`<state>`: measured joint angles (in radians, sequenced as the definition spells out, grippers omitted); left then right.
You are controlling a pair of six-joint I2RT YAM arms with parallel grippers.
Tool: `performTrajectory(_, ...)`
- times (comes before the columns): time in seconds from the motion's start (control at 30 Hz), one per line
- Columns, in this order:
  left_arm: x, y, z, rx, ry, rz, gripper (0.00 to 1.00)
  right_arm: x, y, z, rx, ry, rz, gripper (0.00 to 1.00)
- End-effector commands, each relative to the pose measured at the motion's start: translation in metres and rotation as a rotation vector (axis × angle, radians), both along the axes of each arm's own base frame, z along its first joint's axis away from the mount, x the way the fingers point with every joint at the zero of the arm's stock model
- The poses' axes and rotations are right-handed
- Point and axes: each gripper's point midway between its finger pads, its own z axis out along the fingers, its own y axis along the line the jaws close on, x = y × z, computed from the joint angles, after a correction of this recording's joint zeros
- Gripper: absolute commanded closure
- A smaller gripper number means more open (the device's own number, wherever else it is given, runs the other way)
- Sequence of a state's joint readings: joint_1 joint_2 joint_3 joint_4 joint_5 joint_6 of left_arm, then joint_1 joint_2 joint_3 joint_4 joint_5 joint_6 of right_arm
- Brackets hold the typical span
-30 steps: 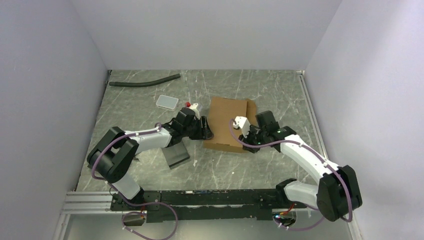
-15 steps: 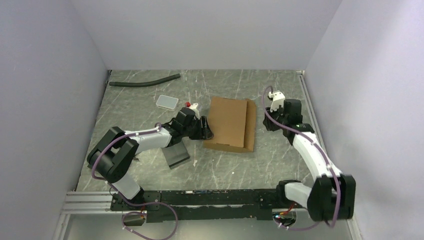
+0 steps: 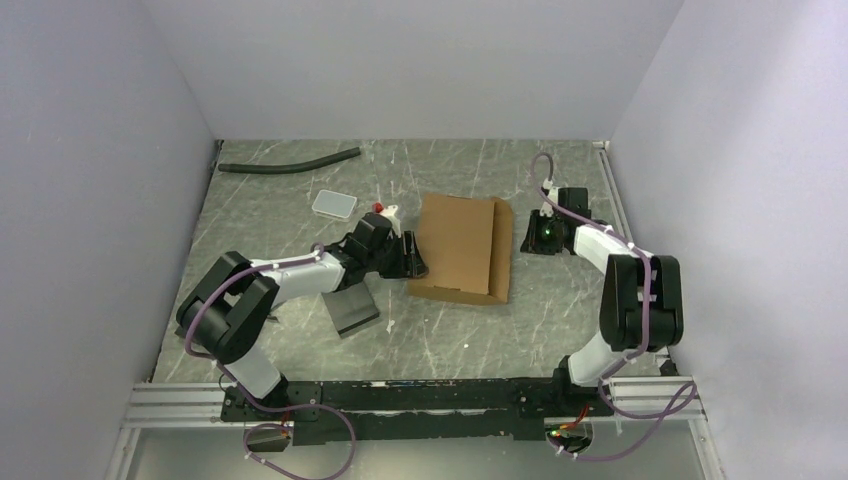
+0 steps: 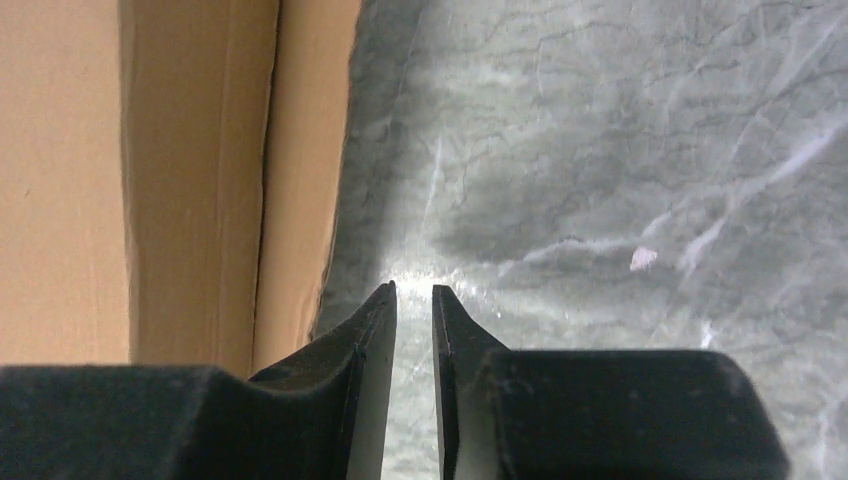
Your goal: Fold the paper box
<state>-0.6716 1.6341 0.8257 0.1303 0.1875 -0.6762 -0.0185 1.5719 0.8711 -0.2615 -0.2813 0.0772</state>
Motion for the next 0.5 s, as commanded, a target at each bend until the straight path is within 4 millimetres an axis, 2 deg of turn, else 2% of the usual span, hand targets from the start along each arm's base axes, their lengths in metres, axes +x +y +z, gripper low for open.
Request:
performTrajectory(0.0, -0.013, 0.013, -0.029, 0.111, 0.082, -0.014, 0.4, 0.016, 0.014, 0.002, 0.106, 0.01, -0.014, 0.77)
performTrajectory(0.07, -0.011, 0.011, -0.028, 0.108, 0.079, -0.017, 0.4, 0.012, 0.022, 0.002, 0.148, 0.023, 0.017, 0.78)
performTrajectory(0.17, -0.01, 0.009, -0.028, 0.105, 0.082, -0.024, 0.4, -0.002, 0.046, 0.008, 0.267, 0.063, 0.092, 0.81)
performTrajectory(0.33, -0.009, 0.006, -0.031, 0.106, 0.091, -0.034, 0.4, -0.019, 0.082, 0.038, 0.463, 0.062, 0.224, 0.84)
performTrajectory(0.4, -0.008, 0.006, -0.032, 0.113, 0.093, -0.037, 0.4, -0.028, 0.096, 0.051, 0.506, 0.046, 0.286, 0.84)
performTrajectory(0.47, -0.007, 0.005, -0.032, 0.128, 0.095, -0.043, 0.4, -0.032, 0.099, 0.052, 0.477, 0.035, 0.297, 0.85)
